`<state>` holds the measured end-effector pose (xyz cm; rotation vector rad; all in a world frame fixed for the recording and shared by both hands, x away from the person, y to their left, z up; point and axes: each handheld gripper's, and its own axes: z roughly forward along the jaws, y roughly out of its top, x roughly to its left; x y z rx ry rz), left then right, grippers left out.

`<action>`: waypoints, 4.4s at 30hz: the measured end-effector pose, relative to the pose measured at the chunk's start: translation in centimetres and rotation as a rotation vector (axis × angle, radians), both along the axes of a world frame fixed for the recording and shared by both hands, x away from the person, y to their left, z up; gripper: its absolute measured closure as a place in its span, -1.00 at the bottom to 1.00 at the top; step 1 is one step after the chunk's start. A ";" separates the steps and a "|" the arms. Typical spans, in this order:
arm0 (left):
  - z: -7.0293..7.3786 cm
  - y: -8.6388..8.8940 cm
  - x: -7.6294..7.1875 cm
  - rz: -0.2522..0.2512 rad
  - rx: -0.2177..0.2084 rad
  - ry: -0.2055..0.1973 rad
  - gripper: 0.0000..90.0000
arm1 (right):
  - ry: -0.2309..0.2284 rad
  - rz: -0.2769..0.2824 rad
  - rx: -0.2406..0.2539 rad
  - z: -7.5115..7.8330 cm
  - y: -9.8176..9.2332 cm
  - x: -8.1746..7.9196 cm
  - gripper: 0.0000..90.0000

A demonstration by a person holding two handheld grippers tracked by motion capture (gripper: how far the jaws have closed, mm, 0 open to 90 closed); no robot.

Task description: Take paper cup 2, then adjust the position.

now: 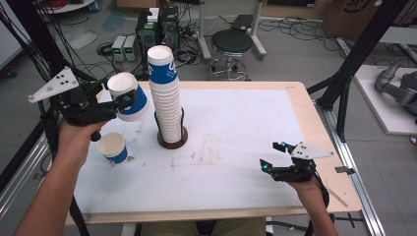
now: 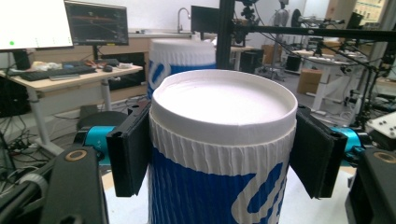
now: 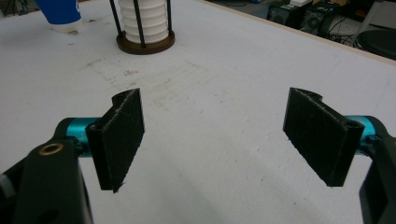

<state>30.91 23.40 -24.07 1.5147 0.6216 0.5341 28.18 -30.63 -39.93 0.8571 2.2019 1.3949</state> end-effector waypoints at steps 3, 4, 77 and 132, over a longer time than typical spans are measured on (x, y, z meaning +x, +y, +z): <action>-0.7 -0.4 -0.1 -0.021 -0.001 0.009 -0.34 | -0.006 0.000 -0.001 0.0 0.0 0.1 -0.53; -1.0 -0.5 -0.1 -0.027 0.002 0.010 -0.34 | -0.001 0.001 -0.001 0.0 0.0 0.0 -0.53; -10.4 -12.5 -0.6 -0.394 0.033 0.088 -0.35 | 0.006 0.197 0.062 0.7 3.0 -0.5 -0.53; -12.7 -18.6 -1.7 -0.606 0.078 0.073 -0.34 | 0.037 0.469 0.103 0.3 9.4 -0.6 -0.57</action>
